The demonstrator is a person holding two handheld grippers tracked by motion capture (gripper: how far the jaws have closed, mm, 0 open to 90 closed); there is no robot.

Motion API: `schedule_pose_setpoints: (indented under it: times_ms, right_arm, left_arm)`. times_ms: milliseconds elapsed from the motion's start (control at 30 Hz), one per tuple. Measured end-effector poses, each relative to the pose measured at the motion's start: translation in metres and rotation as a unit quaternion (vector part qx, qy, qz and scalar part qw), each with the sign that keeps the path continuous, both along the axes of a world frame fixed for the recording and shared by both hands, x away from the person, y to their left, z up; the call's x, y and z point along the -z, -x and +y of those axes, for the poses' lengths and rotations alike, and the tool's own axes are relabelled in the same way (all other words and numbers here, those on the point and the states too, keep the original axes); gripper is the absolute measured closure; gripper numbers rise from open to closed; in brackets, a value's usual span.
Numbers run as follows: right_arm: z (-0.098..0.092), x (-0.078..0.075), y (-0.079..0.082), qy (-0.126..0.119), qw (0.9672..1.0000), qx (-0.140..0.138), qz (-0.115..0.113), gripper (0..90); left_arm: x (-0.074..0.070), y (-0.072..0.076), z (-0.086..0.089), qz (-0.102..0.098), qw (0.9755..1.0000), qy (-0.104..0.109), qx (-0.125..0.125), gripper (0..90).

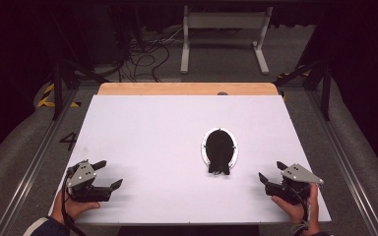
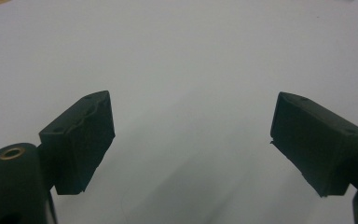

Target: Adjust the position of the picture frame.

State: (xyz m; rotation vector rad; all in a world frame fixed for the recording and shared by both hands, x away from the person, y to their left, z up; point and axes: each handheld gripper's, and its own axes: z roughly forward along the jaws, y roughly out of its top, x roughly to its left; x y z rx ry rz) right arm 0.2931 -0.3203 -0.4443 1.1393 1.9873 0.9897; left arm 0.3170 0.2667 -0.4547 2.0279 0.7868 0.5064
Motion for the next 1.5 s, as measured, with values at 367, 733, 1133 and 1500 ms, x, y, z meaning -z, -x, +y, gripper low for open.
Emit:
schedule_pose_setpoints:
  times_ms: [367, 733, 1133, 1500]
  right_arm:
    - [0.007, 0.001, -0.011, -0.001, 0.9997, -0.022, 0.010, 36.7]
    - [0.015, 0.002, -0.048, -0.011, 0.9976, -0.026, 0.064, 74.4]
    - [0.038, -0.004, -0.109, -0.033, 0.9959, 0.001, 0.084, 90.0]
    - [0.051, 0.004, -0.131, -0.022, 0.9959, -0.001, 0.088, 90.0]
  left_arm:
    - [0.001, -0.002, 0.000, 0.017, 0.9998, 0.002, 0.009, 14.3]
    - [-0.003, -0.007, -0.019, 0.008, 0.9994, -0.004, 0.034, 31.6]
    - [0.001, -0.025, -0.039, 0.055, 0.9954, -0.041, 0.066, 89.4]
    - [-0.003, -0.035, -0.060, 0.048, 0.9945, -0.050, 0.079, 90.0]
